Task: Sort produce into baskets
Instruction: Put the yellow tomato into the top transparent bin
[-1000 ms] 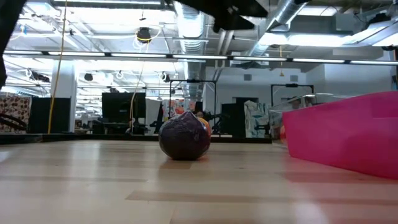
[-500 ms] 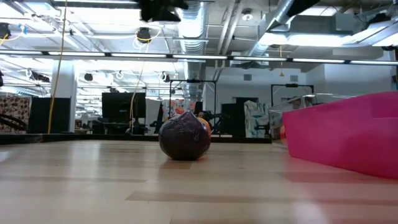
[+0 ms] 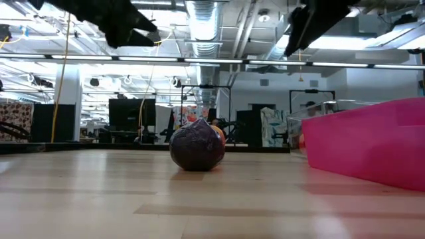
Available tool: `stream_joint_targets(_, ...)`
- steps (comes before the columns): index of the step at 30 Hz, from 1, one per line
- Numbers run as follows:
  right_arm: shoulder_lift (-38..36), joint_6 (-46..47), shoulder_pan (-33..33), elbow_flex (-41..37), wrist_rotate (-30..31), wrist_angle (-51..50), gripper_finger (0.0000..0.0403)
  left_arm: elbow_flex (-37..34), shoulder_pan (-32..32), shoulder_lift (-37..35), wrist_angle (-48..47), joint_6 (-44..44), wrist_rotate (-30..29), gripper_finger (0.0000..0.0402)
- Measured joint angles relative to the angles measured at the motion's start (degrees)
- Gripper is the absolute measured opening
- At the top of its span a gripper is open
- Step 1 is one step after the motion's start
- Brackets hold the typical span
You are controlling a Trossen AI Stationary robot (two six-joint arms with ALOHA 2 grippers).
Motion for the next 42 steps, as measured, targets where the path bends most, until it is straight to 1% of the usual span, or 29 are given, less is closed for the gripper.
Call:
stream_joint_targets(4,3.3,0.0,-1.1,0.0,0.0,2.8,0.0399,-1.8,-0.8,-1.3,-0.4,-0.2,0.0,0.0351)
stream_joint_targets(13,9.2,-0.7,-3.7,0.0,0.0,9.7,0.04,-1.8,-2.9,-1.3,-0.2,0.0,0.0,0.0351)
stream_joint_targets(16,11.1,-3.8,-4.5,0.0,0.2,14.2,0.04,-1.8,-3.6,-1.3,-0.2,0.7,0.0,0.0351)
stream_joint_targets(22,14.9,-11.2,-5.1,0.0,0.5,27.9,0.04,-1.8,-4.8,-1.3,-0.3,0.9,0.0,0.0351)
stream_joint_targets(27,18.3,-10.1,-4.8,0.0,0.4,34.0,0.04,-1.8,-6.0,-1.3,-0.3,1.0,0.1,0.0351)
stream_joint_targets(36,24.9,-10.1,-5.9,0.0,0.0,40.3,0.04,-1.8,-7.5,-1.3,-0.3,1.0,0.0,0.0351)
stream_joint_targets(39,26.8,-8.4,-6.9,1.9,-2.3,38.6,0.04,-1.8,-7.8,-1.3,-0.4,1.0,0.0,0.0351)
stream_joint_targets(42,28.6,-6.1,-8.3,5.9,-7.0,34.3,0.0398,-1.8,-7.8,-1.3,-0.4,1.0,0.0,0.0351)
